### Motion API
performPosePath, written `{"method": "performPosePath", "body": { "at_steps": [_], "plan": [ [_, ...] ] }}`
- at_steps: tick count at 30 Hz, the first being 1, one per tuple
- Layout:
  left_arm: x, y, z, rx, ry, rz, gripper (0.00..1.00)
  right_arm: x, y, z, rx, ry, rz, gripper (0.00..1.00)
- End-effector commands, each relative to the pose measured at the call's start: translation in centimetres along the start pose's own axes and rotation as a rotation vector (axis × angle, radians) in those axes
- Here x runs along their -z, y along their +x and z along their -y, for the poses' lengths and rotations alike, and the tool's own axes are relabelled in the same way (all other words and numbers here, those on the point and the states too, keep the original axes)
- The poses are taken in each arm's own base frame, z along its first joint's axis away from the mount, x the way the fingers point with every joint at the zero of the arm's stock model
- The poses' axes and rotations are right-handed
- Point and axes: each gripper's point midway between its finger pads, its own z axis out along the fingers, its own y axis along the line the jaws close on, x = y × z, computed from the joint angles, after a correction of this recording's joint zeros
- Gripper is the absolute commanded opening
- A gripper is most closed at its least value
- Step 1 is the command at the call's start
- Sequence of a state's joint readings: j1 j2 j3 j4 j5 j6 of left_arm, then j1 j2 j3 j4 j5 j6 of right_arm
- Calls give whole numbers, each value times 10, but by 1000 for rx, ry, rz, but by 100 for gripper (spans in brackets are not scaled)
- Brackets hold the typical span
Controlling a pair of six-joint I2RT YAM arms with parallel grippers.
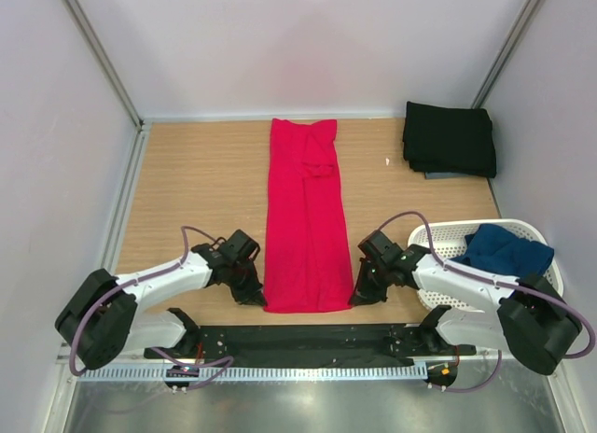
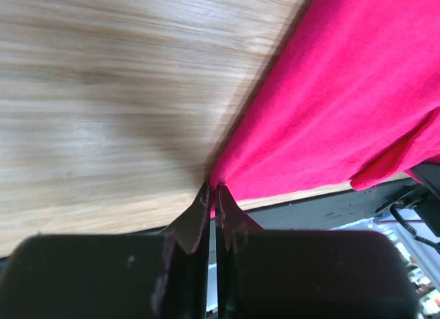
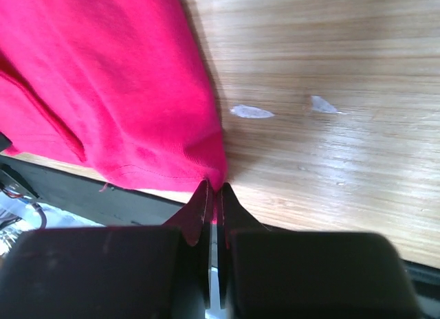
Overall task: Fold and stack the t-shirts
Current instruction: Fold the tshirt
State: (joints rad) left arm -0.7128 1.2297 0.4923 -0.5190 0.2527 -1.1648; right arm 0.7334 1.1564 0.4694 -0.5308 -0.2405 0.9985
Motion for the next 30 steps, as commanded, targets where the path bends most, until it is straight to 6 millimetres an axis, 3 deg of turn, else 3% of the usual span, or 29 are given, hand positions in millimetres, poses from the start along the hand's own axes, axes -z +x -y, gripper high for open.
{"method": "performPosePath", "body": {
  "at_steps": [1,11,19,25,30],
  "plan": [
    [16,-11,8,-46,-31,53,0,11,-12,-20,44,-25,39,1],
    [59,-54,67,-176,55,198,0,60,-71,-78,190,-22,229,1],
    [94,-108,101,-216,115,334,0,94,-134,-96,191,-56,372,1],
    [106,-149,124,-237,135,405,0,102,-182,-108,244,-74,454,1],
    [96,-177,126,-201,137,426,0,93,-213,-125,265,-101,498,1]
  ]
}}
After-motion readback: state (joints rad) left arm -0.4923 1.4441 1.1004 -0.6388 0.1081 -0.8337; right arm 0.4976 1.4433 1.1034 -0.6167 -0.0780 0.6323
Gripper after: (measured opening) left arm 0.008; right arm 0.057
